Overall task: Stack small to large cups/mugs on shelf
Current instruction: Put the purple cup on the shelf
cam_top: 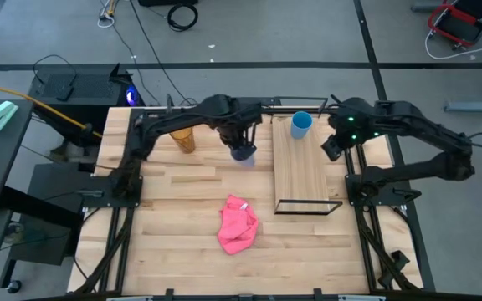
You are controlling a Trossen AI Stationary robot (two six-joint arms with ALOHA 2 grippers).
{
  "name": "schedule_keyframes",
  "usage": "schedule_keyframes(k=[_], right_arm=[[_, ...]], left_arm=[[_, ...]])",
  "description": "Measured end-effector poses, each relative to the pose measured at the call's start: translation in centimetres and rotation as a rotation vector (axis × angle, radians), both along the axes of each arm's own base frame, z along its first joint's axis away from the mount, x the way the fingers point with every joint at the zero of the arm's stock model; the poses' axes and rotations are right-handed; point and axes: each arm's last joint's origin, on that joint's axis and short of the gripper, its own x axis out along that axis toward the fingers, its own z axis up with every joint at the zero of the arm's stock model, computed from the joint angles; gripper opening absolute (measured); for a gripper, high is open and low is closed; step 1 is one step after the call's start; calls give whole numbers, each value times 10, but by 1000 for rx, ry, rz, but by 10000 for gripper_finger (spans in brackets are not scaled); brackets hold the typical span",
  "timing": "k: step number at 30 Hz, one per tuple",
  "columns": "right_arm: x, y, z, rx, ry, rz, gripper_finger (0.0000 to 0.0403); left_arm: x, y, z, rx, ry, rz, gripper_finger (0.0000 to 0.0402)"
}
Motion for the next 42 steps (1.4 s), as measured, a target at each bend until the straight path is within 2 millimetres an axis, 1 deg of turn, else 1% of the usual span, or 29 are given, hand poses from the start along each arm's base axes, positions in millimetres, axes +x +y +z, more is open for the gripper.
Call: schedule_keyframes(k=[4, 8, 15, 18, 21, 23, 26, 30, 39, 42], right_arm=[[15, -5, -7, 4, 55, 15, 87], [27, -9, -14, 7, 102, 39, 87], [39, -14, -19, 2, 125, 64, 87], [42, -14, -20, -3, 113, 69, 87], [45, -12, -20, -7, 103, 80, 87], [47, -10, -19, -10, 98, 93, 87], [48, -7, -19, -15, 94, 111, 87], [50, -3, -19, -25, 82, 126, 87], [56, 2, -21, -22, 94, 158, 87], [58, 2, -22, -22, 94, 157, 87]], left_arm=[[13, 2, -11, -18, 13, -37, 9], [23, -1, -27, -60, 44, -66, 9], [26, -4, -39, -71, 80, -85, 9], [29, -5, -37, -61, 51, -88, 9], [28, -5, -37, -62, 61, -87, 9], [28, -5, -42, -64, 71, -87, 9], [26, -5, -53, -76, 112, -83, 9], [25, -6, -60, -82, 136, -80, 9], [26, -7, -61, -80, 128, -81, 12], [27, -6, -61, -85, 125, -82, 23]])
